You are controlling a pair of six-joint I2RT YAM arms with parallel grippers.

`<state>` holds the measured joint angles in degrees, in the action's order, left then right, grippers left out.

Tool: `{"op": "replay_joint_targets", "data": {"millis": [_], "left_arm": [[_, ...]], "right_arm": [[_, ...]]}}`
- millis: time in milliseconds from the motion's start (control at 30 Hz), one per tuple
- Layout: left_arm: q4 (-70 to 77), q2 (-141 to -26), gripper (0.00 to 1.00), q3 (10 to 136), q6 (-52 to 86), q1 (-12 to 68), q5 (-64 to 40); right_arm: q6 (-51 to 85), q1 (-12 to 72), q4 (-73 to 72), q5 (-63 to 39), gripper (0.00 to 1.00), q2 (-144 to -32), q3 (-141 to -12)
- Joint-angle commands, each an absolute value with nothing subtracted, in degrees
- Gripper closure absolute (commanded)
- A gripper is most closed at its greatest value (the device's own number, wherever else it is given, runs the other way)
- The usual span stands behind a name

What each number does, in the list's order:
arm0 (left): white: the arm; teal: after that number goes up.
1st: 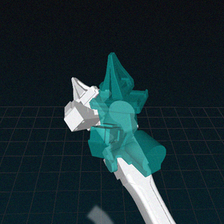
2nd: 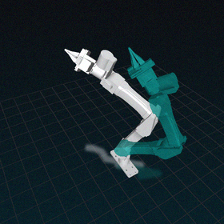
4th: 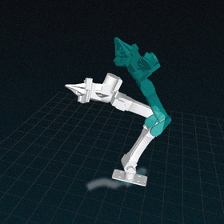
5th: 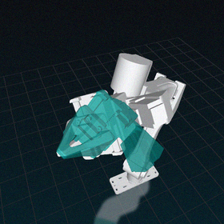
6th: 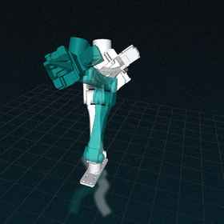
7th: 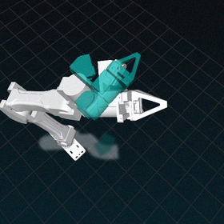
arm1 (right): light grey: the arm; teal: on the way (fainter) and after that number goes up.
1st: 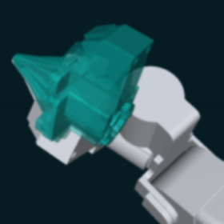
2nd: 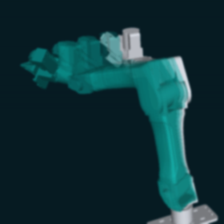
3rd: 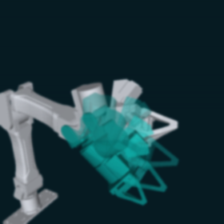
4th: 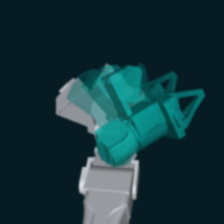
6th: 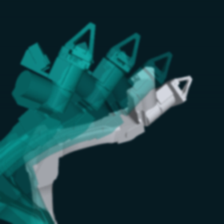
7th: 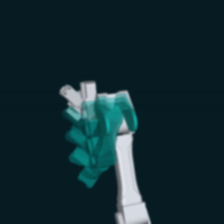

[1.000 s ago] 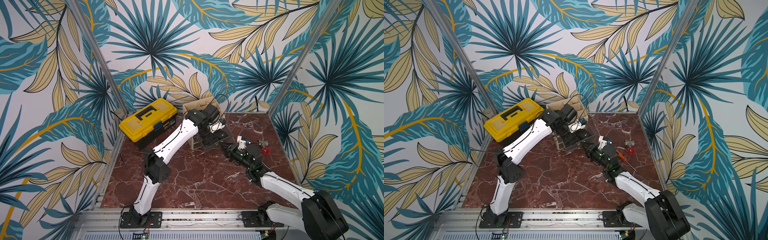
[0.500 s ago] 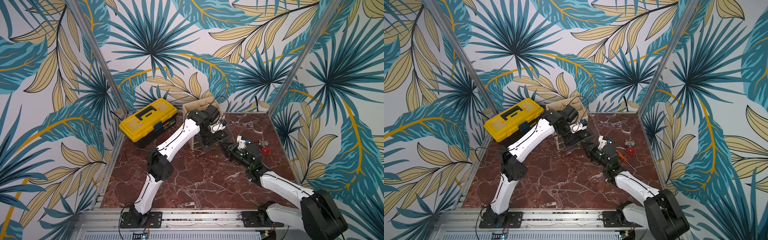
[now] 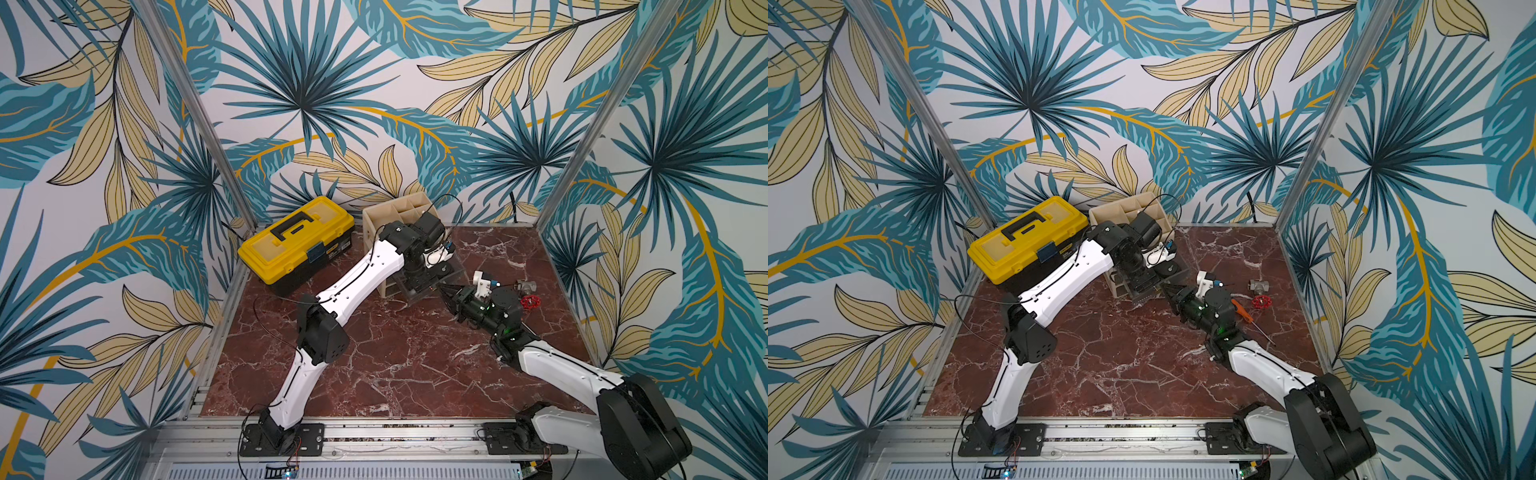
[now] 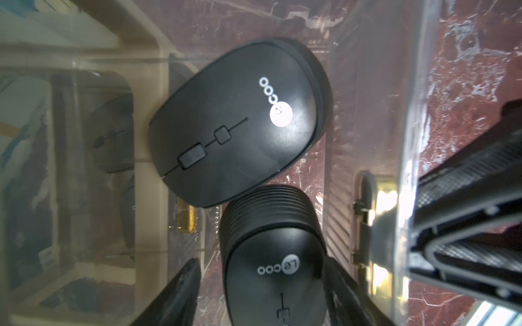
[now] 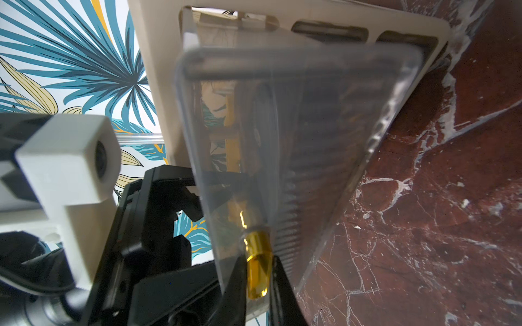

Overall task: Take the mice out of the drawer
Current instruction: Pick up the mouse from the drawer.

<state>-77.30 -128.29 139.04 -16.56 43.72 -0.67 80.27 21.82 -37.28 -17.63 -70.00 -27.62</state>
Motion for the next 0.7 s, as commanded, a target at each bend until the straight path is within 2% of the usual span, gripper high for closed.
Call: {"op": "replay_joint_targets", "data": {"millis": [0, 133, 267, 467, 600, 667], "left_arm": [[-77.83, -130.45, 0.19, 138.94, -16.94, 45.09, -0.53], [-78.2, -130.27, 0.11, 138.82, -17.14, 45.03, -1.6], [-78.16, -129.52, 0.11, 138.78, -17.31, 44.94, -3.23], [-78.3, -128.74, 0.17, 138.78, -17.31, 44.11, -4.69], [-77.97, -129.0, 0.25, 138.67, -17.14, 44.06, -4.39], [-77.73, -128.97, 0.25, 138.78, -16.91, 44.03, -3.5]], "right_arm": [[79.32, 22.41, -34.52, -18.63, 0.93, -71.37, -28.47], [79.35, 22.35, -34.81, -18.72, 0.94, -71.19, -28.65], [79.18, 22.41, -34.73, -18.96, 0.94, -70.8, -29.22], [78.66, 22.4, -34.62, -19.34, 0.94, -70.09, -30.12], [78.32, 22.37, -34.07, -19.75, 0.94, -69.92, -30.89], [78.22, 22.38, -33.82, -19.73, 0.94, -69.74, -31.15]]}}
